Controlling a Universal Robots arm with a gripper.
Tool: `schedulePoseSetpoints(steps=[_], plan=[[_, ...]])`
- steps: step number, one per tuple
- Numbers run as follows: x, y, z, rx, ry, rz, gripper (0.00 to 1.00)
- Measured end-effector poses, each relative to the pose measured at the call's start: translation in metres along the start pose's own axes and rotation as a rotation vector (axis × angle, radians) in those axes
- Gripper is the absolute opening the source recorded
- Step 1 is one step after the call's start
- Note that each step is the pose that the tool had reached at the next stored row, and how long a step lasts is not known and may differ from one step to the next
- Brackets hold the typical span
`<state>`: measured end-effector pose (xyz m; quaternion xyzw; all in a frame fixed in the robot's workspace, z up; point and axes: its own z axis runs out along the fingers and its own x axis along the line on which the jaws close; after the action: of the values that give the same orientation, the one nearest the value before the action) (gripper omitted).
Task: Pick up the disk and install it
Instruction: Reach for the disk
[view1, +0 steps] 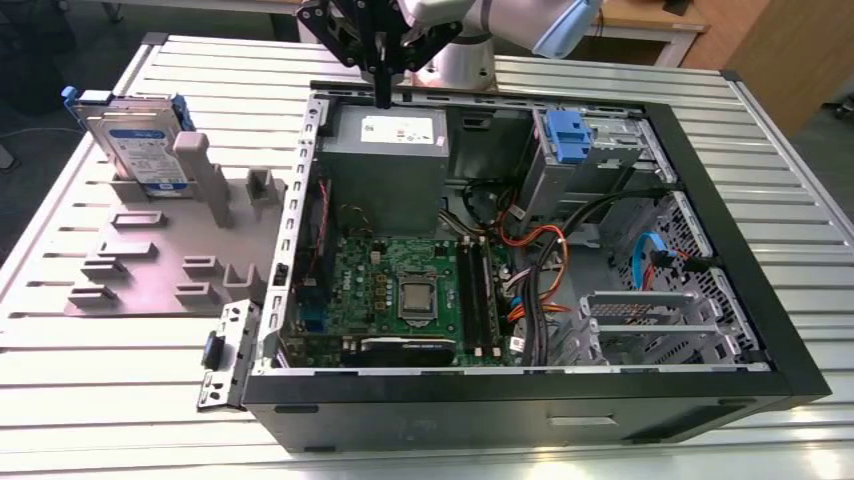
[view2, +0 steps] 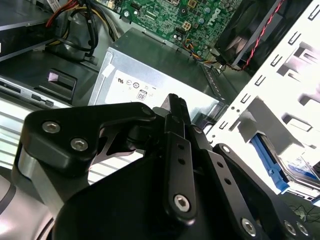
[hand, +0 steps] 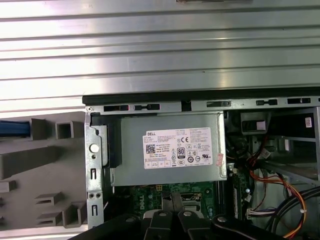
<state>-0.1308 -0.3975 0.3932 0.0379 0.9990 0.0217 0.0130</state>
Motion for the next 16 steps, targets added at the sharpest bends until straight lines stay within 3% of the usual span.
schedulePoseSetpoints(steps=[14,16], plan=[[0.0033,-0.0003,0.0002,0.0,-0.0001,0.0,0.11],[0.007,-0.0005,0.0001,-0.0001,-0.0001,0.0,0.11]])
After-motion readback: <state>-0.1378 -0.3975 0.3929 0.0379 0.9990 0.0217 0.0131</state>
